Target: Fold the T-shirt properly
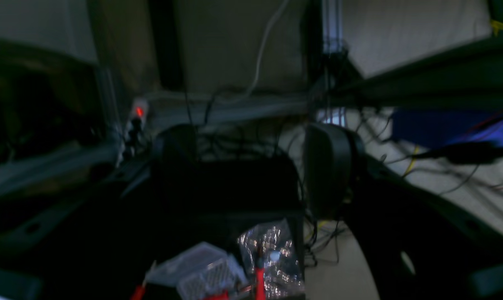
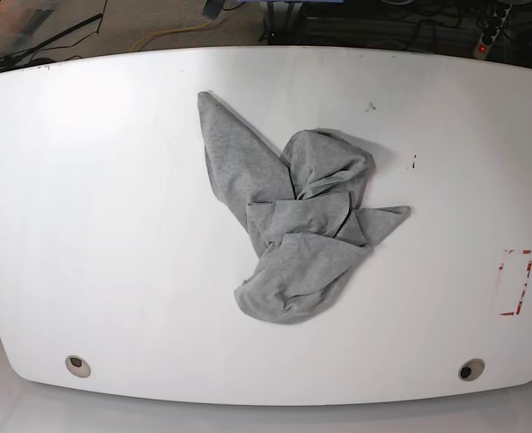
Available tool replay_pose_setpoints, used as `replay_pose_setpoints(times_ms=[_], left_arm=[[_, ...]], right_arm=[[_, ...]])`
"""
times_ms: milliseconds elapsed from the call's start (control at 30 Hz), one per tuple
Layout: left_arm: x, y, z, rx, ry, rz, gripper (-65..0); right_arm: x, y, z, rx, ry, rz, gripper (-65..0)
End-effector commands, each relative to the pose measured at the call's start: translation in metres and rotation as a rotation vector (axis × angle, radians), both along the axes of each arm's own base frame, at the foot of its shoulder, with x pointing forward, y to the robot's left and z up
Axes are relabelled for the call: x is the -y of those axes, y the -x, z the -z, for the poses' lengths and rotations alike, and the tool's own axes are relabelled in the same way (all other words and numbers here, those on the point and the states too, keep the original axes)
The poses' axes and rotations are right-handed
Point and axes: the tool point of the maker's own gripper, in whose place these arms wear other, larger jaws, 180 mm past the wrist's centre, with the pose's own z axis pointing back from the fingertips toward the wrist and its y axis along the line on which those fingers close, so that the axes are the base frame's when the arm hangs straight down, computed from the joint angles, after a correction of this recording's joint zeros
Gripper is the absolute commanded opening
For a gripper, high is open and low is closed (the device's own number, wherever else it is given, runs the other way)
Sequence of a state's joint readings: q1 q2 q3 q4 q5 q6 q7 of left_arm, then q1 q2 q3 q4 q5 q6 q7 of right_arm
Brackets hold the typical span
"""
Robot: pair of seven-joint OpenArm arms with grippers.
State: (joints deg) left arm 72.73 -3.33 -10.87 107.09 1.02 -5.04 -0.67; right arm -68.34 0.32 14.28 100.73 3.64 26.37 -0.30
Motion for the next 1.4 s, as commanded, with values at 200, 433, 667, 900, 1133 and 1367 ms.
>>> replay_pose_setpoints(times_ms=[200,433,667,900,1133,1367], left_arm=[[-0.03,-0.035,-0.046,0.158,0.001,-0.121,-27.4],[-0.056,-0.063,-0.057,0.259,-0.016,-0.172,-27.2],[-0.061,-0.087,-0.062,0.335,-0.015,-0.19,-24.9],[-0.057,-0.099,-0.063,0.367,-0.001,-0.191,-13.2],[-0.059,-0.104,-0.063,0.382,-0.004,-0.193,-13.2],[-0.059,-0.105,-0.063,0.385,-0.005,-0.194,-13.2]], right_arm=[[0.001,-0.046,-0.056,0.179,0.034,0.008,-44.1],[0.011,-0.093,-0.064,0.311,0.065,0.009,-44.1],[0.012,-0.147,-0.074,0.46,0.071,0.005,-44.1],[0.011,-0.197,-0.085,0.569,0.079,-0.045,-43.3],[-0.001,-0.236,-0.095,0.612,0.069,-0.174,-39.3],[-0.003,-0.266,-0.099,0.61,0.1,-0.274,-22.7]])
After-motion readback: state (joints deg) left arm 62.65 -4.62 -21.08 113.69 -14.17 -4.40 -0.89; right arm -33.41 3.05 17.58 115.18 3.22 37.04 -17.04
